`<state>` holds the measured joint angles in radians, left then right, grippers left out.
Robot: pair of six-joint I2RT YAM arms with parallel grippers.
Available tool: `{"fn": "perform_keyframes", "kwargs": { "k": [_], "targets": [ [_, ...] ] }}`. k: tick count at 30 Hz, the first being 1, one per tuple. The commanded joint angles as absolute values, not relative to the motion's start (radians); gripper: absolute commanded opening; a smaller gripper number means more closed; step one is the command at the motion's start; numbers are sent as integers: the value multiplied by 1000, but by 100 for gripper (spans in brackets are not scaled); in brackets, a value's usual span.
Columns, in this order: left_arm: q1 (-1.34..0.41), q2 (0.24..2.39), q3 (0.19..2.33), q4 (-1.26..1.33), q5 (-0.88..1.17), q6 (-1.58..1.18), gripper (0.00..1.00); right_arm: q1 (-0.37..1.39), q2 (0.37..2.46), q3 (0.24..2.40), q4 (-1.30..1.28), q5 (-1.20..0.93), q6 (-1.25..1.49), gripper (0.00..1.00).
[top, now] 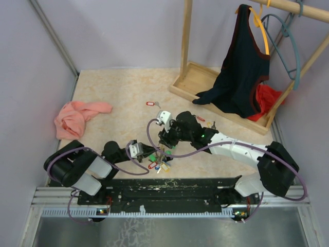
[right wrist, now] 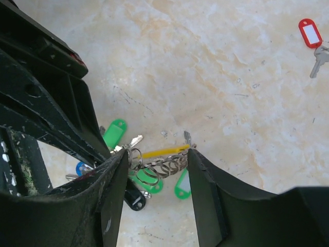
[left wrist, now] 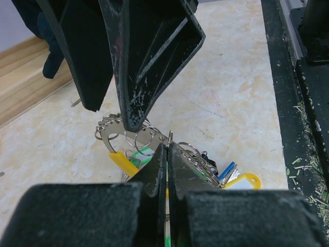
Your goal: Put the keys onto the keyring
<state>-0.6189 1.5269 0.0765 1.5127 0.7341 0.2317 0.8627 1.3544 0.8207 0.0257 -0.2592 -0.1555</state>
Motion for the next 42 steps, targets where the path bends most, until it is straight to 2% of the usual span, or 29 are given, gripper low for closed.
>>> {"fn": "perform_keyframes", "kwargs": {
  "k": [1, 4, 8, 15, 22, 28, 37, 42],
  "targets": [
    [-615, 1505, 95, 1790, 728, 204, 0, 872, 1380, 908, -65, -219, -220, 50],
    [-615, 1503, 102, 1790, 718, 198, 0, 874, 1400, 933, -116, -201, -240, 50],
    [-613, 1497, 107, 1790, 709, 182, 0, 870, 1417, 953, -124, -76, -219, 50],
    [-597, 1474, 107, 1790, 680, 141, 0, 802, 1393, 945, -57, 50, -82, 50],
    [-577, 1476, 86, 1790, 600, 78, 0, 711, 1355, 881, 15, 18, -5, 56],
    [-546, 1486, 64, 1791, 531, 47, 0, 667, 1406, 877, 20, -57, 11, 56],
    [-496, 1471, 16, 1790, 374, 21, 0, 669, 1493, 878, -18, -172, 82, 50],
    [-490, 1477, 14, 1790, 407, 41, 0, 727, 1530, 865, -47, -86, 241, 49]
  ]
}}
